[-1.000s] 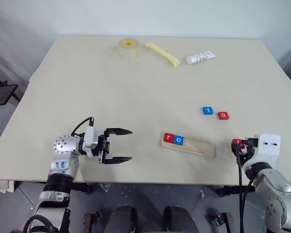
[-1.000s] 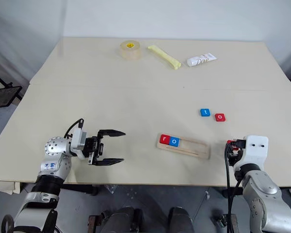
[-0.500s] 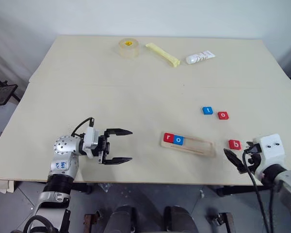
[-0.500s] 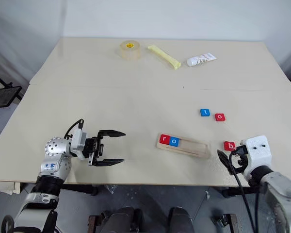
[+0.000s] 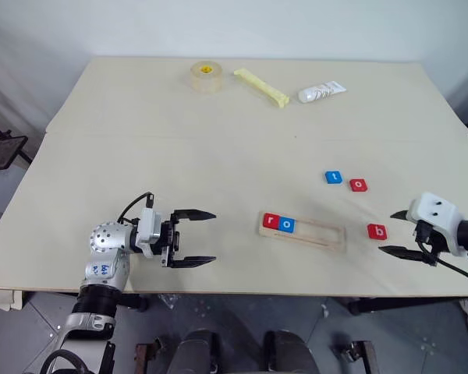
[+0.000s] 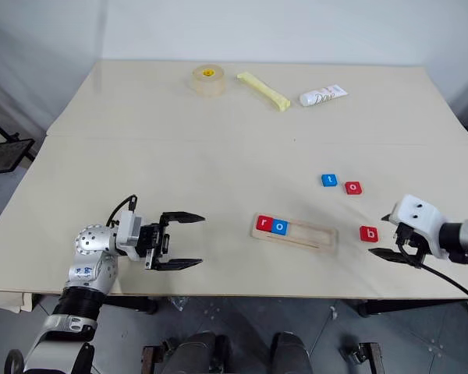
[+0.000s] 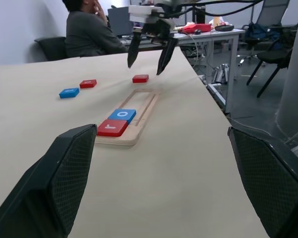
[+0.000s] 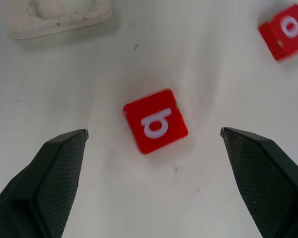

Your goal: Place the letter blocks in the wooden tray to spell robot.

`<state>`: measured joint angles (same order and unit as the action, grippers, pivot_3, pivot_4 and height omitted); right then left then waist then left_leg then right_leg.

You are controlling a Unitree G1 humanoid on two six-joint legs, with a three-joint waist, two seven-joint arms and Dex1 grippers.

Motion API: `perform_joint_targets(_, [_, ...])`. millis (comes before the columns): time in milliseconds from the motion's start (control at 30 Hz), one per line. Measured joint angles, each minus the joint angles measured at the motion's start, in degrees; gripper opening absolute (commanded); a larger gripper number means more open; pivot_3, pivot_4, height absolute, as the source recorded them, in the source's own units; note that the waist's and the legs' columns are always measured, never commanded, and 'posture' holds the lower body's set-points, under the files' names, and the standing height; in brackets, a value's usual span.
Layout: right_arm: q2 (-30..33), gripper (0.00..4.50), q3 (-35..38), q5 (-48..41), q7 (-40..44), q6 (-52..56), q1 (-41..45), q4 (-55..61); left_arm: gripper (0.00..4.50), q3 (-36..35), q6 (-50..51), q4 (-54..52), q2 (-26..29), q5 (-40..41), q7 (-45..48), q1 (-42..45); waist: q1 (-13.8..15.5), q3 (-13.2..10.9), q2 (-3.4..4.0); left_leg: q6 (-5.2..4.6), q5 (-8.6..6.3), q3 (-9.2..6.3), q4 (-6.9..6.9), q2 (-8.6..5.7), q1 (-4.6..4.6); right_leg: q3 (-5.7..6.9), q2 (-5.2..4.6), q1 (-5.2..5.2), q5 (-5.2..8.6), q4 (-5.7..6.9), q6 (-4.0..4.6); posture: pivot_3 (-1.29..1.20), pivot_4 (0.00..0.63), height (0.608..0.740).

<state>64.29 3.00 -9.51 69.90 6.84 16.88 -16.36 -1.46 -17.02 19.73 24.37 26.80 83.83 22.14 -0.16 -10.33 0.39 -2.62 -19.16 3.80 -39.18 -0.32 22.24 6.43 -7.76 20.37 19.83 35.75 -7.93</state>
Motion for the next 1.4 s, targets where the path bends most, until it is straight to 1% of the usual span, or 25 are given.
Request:
perform_joint_targets(133, [-2.49, 4.48, -4.65, 2.88, 3.25, -4.62, 7.68, -8.34, 4.50, -0.08, 0.04, -1.90, 0.03, 0.00, -1.25, -1.69, 0.15, -0.01, -0.02, 0.00, 0.00, -0.08, -0.05, -0.01, 0.04, 0.10, -0.04, -0.01, 0.00, 0.03, 0.00, 0.00, 0.150, 0.740])
perform_joint_targets(233, [-3.59, 3.93, -7.31, 4.52, 5.65, -6.65, 10.76, -13.11, 4.50, -0.12, 0.08, -3.40, 0.08, 0.00, -2.16, -2.79, 0.20, -0.01, -0.02, 0.00, 0.00, -0.15, -0.05, -0.01, 0.07, 0.17, -0.05, -0.01, 0.00, 0.04, 0.00, 0.00, 0.150, 0.740])
perform_joint_targets(467, [-3.64, 1.71, -9.10, 6.16, 9.26, -8.26, 13.32, -16.27, 4.50, -0.12, 0.17, -4.88, 0.39, 0.00, -3.42, -3.83, 0.17, -0.01, -0.02, 0.00, 0.00, -0.17, -0.09, -0.02, 0.07, 0.22, -0.07, -0.05, 0.00, 0.04, 0.00, 0.00, 0.150, 0.740])
perform_joint_targets(500, [-3.64, 1.47, -9.10, 6.19, 9.30, -8.27, 13.41, -16.35, 4.50, -0.12, 0.17, -5.00, 0.40, 0.00, -3.64, -3.93, 0.18, -0.01, -0.02, 0.00, 0.00, -0.18, -0.10, -0.01, 0.07, 0.22, -0.07, -0.07, 0.00, 0.04, 0.00, 0.00, 0.150, 0.740])
perform_joint_targets(633, [-3.63, 1.46, -8.93, 6.18, 9.16, -6.50, 13.42, -15.18, 4.50, -0.11, 0.16, -4.99, 0.39, -0.01, -3.71, -3.83, 0.15, -0.01, -0.02, 0.00, 0.00, -0.18, -0.12, -0.02, 0.07, 0.23, -0.07, -0.07, 0.00, 0.03, 0.00, 0.00, 0.150, 0.740])
perform_joint_targets(700, [-3.57, 1.46, -8.64, 6.04, 8.73, -3.84, 13.26, -12.84, 4.50, -0.07, 0.14, -4.73, 0.38, -0.01, -3.67, -3.21, 0.13, -0.01, -0.02, 0.01, 0.00, -0.17, -0.11, -0.01, 0.07, 0.23, -0.07, -0.06, 0.00, 0.03, 0.00, 0.00, 0.150, 0.740])
perform_joint_targets(800, [-3.40, 1.46, -6.69, 4.85, 7.82, 2.09, 12.80, -6.28, 4.50, 0.00, 0.04, -3.51, 0.34, -0.01, -3.39, -2.11, 0.14, -0.01, -0.01, 0.01, 0.00, -0.16, -0.11, -0.01, 0.08, 0.22, -0.07, -0.04, 0.00, 0.04, 0.00, 0.00, 0.150, 0.740])
perform_joint_targets(900, [-2.32, 1.46, -4.77, 2.93, 6.77, 10.40, 12.30, 1.99, 4.50, 0.21, -0.22, -2.39, 0.21, -0.02, -2.72, -1.81, 0.17, -0.01, -0.01, 0.01, 0.00, -0.18, -0.11, -0.01, 0.10, 0.23, -0.07, -0.02, 0.00, 0.05, 0.00, 0.00, 0.150, 0.740])
perform_joint_targets(967, [-0.28, 1.46, -5.39, 1.44, 7.01, 20.64, 11.87, 12.33, 4.50, 0.24, -0.59, -0.48, 0.14, -0.05, -1.92, -0.71, 0.29, -0.03, 0.04, 0.01, 0.00, -0.22, -0.12, -0.01, 0.15, 0.22, -0.07, 0.05, 0.00, 0.08, 0.00, 0.00, 0.150, 0.740])
perform_joint_targets(1067, [-1.51, 1.46, -5.40, -1.20, 4.61, 30.76, 12.75, 22.44, 4.50, 0.30, -1.26, 1.15, -0.39, -0.10, -1.49, 0.90, 0.24, -0.01, -0.01, 0.01, 0.00, -0.25, -0.13, -0.02, 0.14, 0.22, -0.10, 0.02, 0.00, 0.09, 0.00, 0.00, 0.150, 0.740])
perform_joint_targets(1200, [-5.34, 1.46, -9.56, -0.97, -0.08, 36.17, 13.74, 27.58, 4.50, 0.43, -1.79, 1.54, -1.05, -0.19, -1.16, 1.43, 0.34, -0.01, -0.01, 0.02, 0.00, -0.30, -0.12, -0.05, 0.17, 0.25, -0.12, 0.04, 0.00, 0.10, 0.00, 0.00, 0.150, 0.740])
perform_joint_targets(1400, [-8.49, 1.46, -14.84, -0.33, -3.46, 39.59, 16.42, 28.72, 4.50, 0.47, -1.85, 1.45, -1.13, -0.21, -1.15, 1.33, 0.12, -0.01, -0.01, 0.01, 0.00, -0.29, -0.12, -0.08, 0.17, 0.28, -0.12, 0.06, 0.00, 0.11, 0.00, 0.00, 0.150, 0.740])
